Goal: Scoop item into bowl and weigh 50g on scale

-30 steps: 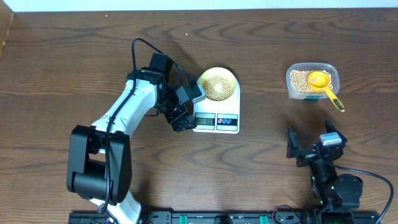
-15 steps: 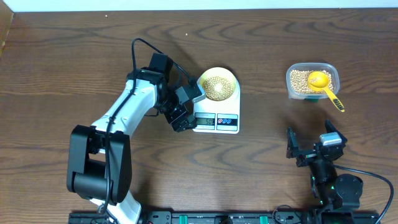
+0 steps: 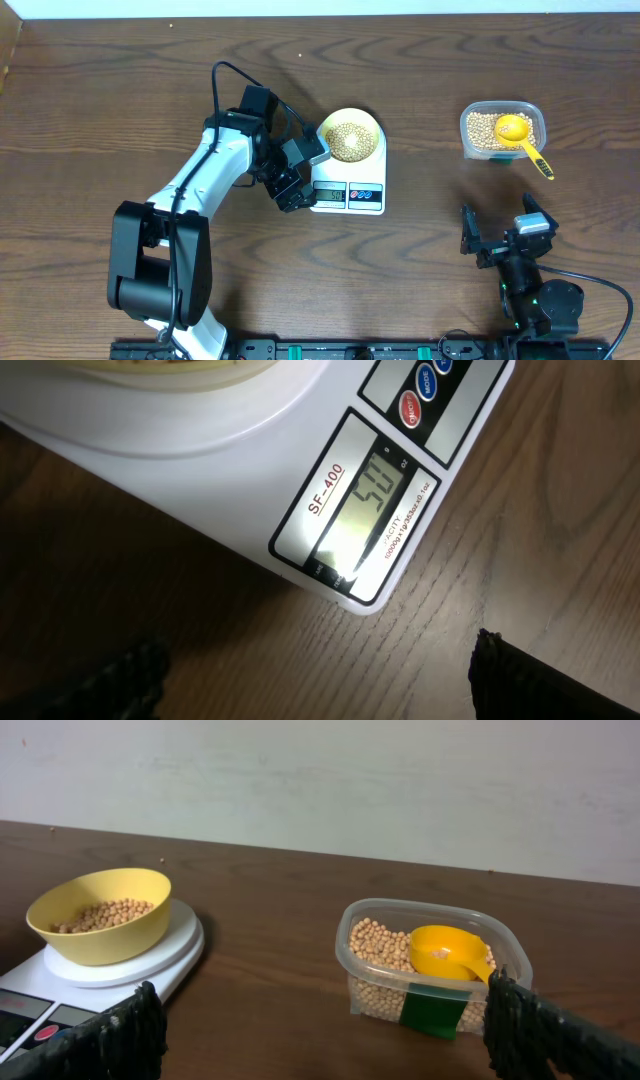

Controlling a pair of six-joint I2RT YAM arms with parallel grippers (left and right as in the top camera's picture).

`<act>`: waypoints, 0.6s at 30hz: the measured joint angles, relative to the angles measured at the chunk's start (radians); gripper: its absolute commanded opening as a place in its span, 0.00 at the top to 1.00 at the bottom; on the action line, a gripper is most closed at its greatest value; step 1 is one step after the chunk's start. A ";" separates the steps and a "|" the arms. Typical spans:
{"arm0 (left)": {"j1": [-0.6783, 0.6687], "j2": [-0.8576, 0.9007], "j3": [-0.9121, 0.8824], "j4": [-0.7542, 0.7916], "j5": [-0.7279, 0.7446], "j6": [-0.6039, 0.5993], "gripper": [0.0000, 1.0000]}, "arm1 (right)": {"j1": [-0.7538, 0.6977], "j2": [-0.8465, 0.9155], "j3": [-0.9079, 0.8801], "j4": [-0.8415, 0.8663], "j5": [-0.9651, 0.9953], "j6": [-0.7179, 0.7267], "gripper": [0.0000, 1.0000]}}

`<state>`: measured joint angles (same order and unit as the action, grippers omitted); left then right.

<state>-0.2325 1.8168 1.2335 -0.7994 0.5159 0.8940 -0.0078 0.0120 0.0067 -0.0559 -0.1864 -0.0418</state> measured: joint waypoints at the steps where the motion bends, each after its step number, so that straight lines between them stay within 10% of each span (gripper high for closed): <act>1: -0.001 0.000 0.000 0.000 -0.001 0.000 0.35 | 0.000 0.000 0.000 0.000 0.000 0.000 0.01; 2: -0.003 0.000 0.000 0.000 -0.003 0.002 0.34 | 0.000 0.000 0.000 0.000 0.000 0.000 0.01; 4: -0.005 -0.003 0.000 -0.001 -0.010 -0.002 0.02 | 0.000 0.000 0.000 0.000 0.000 0.000 0.01; 18: 0.029 -0.487 -0.008 -0.018 -0.130 -0.076 0.02 | 0.000 0.000 0.000 0.000 0.000 0.000 0.01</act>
<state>-0.2031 1.3300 1.2251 -0.8169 0.3862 0.8177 -0.0078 0.0120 0.0067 -0.0559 -0.1864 -0.0422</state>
